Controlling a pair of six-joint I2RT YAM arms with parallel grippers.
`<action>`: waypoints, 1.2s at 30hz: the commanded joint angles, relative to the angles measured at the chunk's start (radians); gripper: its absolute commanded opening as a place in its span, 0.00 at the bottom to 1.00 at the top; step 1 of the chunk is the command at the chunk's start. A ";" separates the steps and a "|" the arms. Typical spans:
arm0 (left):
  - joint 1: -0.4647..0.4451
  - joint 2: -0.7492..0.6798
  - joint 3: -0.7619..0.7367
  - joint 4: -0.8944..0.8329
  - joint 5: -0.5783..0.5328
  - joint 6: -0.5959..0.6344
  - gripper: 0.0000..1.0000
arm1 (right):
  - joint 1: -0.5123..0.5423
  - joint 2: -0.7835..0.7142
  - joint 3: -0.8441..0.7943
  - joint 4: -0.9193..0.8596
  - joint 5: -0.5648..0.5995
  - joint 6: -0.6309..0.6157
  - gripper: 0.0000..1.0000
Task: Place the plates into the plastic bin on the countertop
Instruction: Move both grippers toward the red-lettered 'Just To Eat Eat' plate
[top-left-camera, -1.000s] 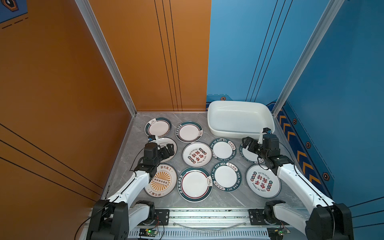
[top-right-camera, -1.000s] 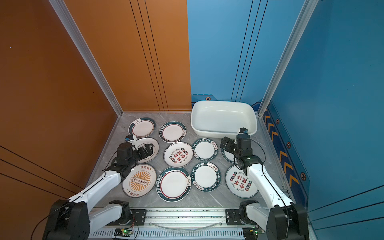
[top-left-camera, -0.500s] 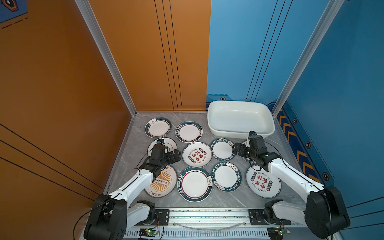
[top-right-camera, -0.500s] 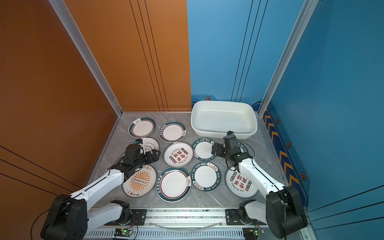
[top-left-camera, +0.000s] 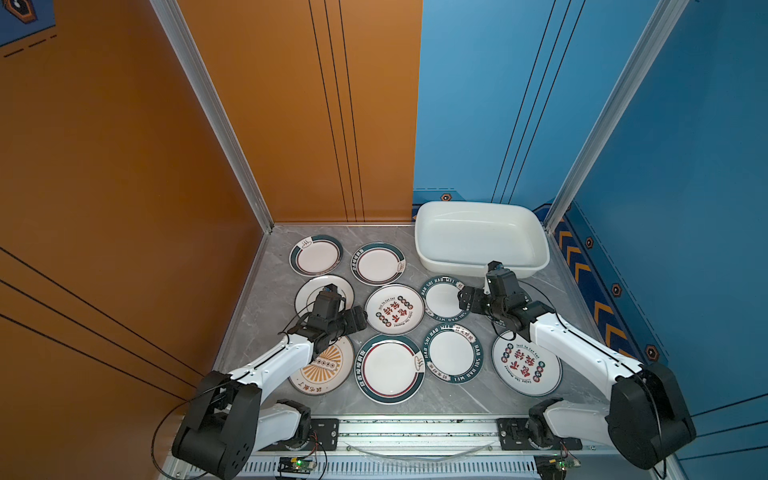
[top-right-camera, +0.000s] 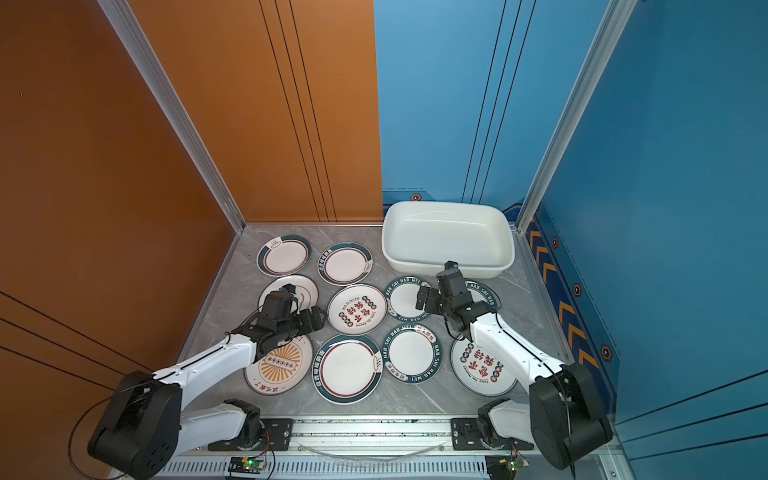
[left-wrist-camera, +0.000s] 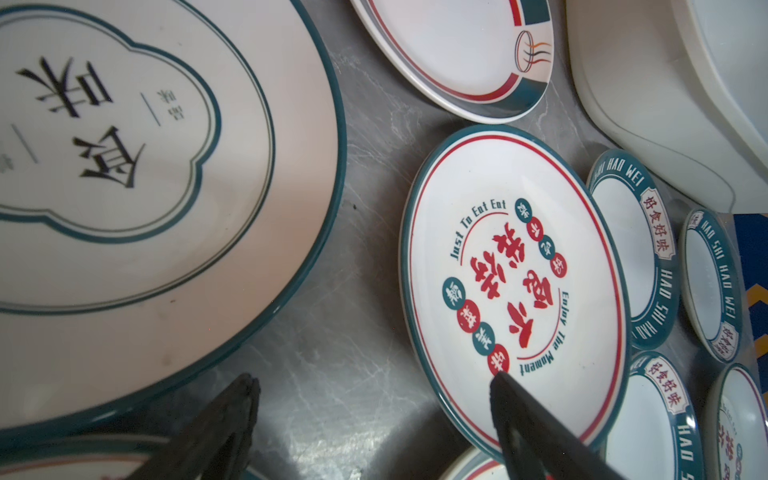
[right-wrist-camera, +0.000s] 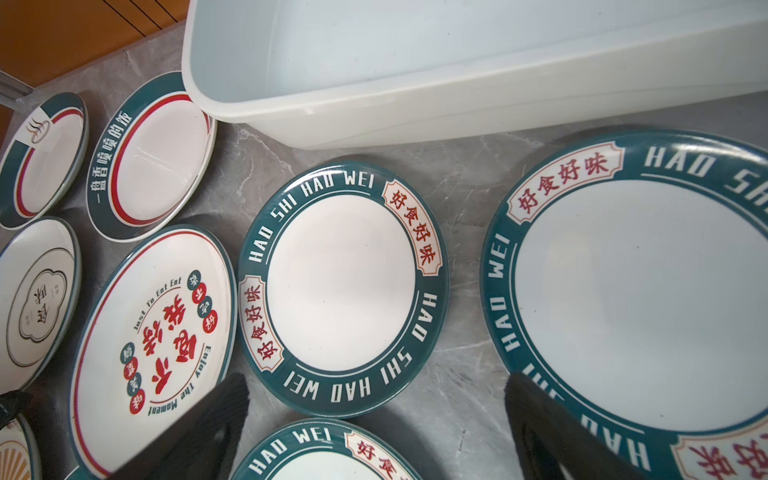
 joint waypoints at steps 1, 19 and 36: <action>-0.017 0.019 0.034 0.017 0.000 -0.046 0.87 | 0.009 0.017 0.021 -0.023 0.033 0.007 0.97; -0.067 0.274 0.133 0.122 -0.028 -0.146 0.67 | 0.006 0.020 0.039 -0.045 0.054 -0.015 0.97; -0.063 0.454 0.143 0.283 0.051 -0.196 0.39 | -0.010 0.054 0.034 -0.037 0.052 -0.021 0.97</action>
